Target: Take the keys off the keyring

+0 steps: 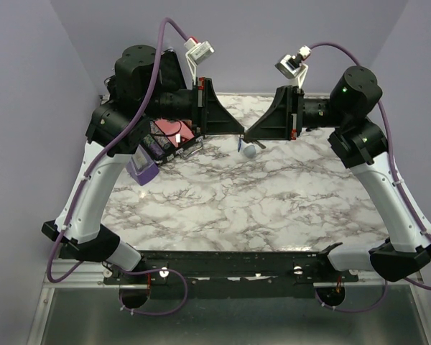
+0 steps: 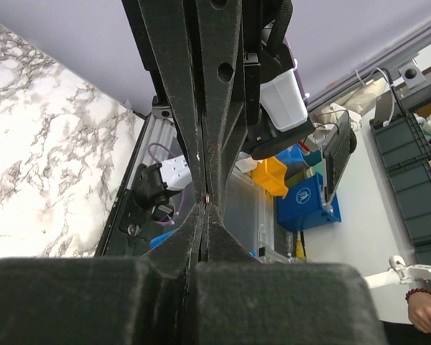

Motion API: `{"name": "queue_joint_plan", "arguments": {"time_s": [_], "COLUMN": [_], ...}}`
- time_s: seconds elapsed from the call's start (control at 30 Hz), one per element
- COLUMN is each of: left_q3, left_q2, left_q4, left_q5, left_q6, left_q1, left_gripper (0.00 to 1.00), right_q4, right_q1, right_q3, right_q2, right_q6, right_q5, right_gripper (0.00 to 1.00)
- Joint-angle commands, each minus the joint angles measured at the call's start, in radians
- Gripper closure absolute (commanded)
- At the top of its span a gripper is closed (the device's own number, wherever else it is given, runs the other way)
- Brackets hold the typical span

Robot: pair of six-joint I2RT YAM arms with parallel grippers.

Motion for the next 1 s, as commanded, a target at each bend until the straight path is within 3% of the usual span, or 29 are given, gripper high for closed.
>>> {"name": "queue_joint_plan", "arguments": {"time_s": [0.0,0.67,0.97], "left_q3": [-0.046,-0.276,-0.328], "left_q2": [-0.035,-0.180,-0.217], "left_q4": [0.053,0.266,0.321], "left_q5": [-0.018,-0.514,-0.624], "left_q6": [-0.023,-0.198,-0.230], "left_q1": [-0.017,-0.158,-0.198], "left_gripper": [1.00,1.00,1.00], "right_q4": [-0.006,0.287,0.377], "right_q1": [0.009,0.010,0.012], "right_q3": [0.030,-0.115,-0.138], "right_q2": [-0.006,-0.061,-0.058], "right_q6": [-0.012,0.150,0.207], "right_q5": [0.062,0.313,0.349], "right_gripper": [0.99,0.99,0.99]}}
